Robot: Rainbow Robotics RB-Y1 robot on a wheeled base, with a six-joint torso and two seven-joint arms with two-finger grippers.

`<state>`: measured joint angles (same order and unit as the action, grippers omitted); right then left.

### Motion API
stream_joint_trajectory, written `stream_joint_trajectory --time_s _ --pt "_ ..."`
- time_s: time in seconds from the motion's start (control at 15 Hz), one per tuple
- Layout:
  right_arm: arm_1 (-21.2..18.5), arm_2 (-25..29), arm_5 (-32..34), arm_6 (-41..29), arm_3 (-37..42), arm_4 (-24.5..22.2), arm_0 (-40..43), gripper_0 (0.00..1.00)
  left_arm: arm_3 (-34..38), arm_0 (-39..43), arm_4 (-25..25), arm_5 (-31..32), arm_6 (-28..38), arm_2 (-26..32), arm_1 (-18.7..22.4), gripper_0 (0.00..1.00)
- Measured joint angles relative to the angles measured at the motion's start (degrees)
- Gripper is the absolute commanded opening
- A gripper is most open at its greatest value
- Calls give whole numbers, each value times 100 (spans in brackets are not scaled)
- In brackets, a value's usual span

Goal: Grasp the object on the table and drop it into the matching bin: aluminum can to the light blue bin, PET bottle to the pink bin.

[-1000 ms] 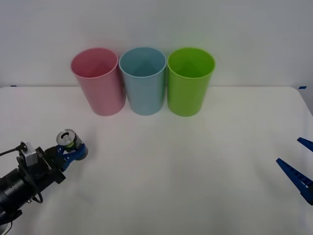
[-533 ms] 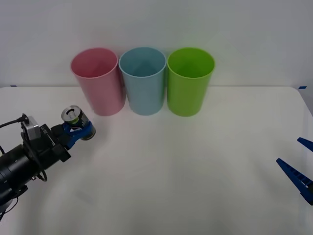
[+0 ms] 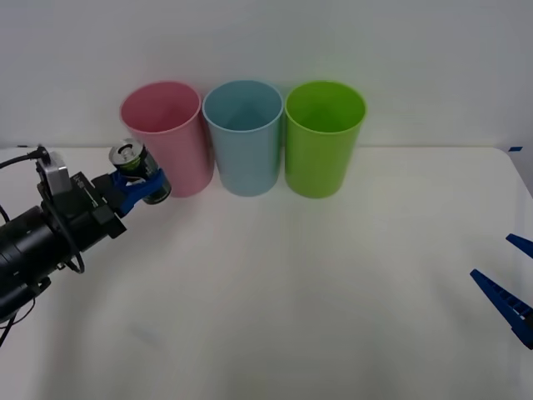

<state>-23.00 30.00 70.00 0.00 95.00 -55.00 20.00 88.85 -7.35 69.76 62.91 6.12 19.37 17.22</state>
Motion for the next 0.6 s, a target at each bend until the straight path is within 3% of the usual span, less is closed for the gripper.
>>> stream_joint_trajectory --time_s 0.6 --pt "0 0 0 0 0 0 0 100 83 -823 549 -589 782 -168 0 0"
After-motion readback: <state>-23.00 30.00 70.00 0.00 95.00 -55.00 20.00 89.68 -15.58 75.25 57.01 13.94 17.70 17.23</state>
